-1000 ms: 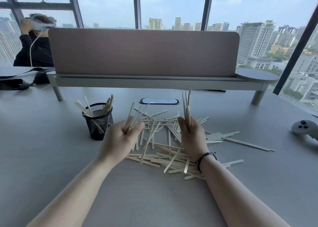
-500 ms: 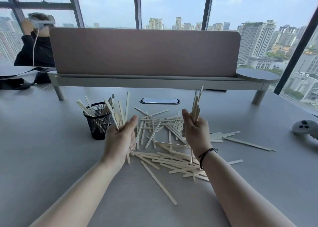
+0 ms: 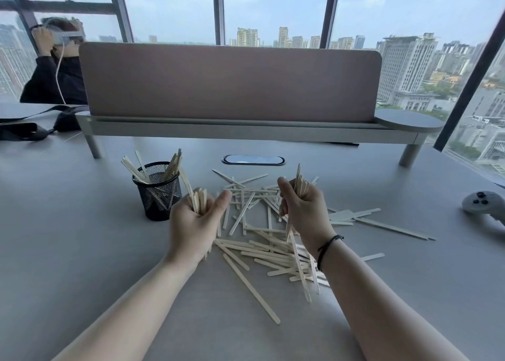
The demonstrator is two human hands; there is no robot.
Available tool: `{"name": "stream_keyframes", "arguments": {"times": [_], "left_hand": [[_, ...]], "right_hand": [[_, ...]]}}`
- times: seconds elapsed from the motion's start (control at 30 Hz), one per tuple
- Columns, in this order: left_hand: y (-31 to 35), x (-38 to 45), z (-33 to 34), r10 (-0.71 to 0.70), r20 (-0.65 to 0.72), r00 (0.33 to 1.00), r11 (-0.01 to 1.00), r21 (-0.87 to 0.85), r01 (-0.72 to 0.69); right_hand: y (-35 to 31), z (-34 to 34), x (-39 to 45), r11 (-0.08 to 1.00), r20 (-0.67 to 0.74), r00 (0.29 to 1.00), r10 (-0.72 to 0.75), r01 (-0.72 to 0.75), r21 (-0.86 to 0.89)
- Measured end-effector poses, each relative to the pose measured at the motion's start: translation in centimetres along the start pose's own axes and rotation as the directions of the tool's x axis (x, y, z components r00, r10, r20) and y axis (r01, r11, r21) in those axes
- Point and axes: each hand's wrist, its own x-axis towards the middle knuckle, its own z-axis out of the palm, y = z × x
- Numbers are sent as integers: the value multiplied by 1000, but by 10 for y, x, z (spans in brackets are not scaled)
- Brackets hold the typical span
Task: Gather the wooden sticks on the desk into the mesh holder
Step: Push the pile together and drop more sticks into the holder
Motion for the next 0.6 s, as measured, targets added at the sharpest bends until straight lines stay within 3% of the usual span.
{"name": "stream_keyframes", "arguments": {"times": [0.4,0.6], "left_hand": [[-2,2,-3,-43,-65,997,999,-34,41],[4,2,0,-143,-72,987,985,-106,135]], "right_hand": [[-2,-3,-4,999,21,1000,9,-10,31],[-22,-3,-2,966,39,992,119,-124,227]]}}
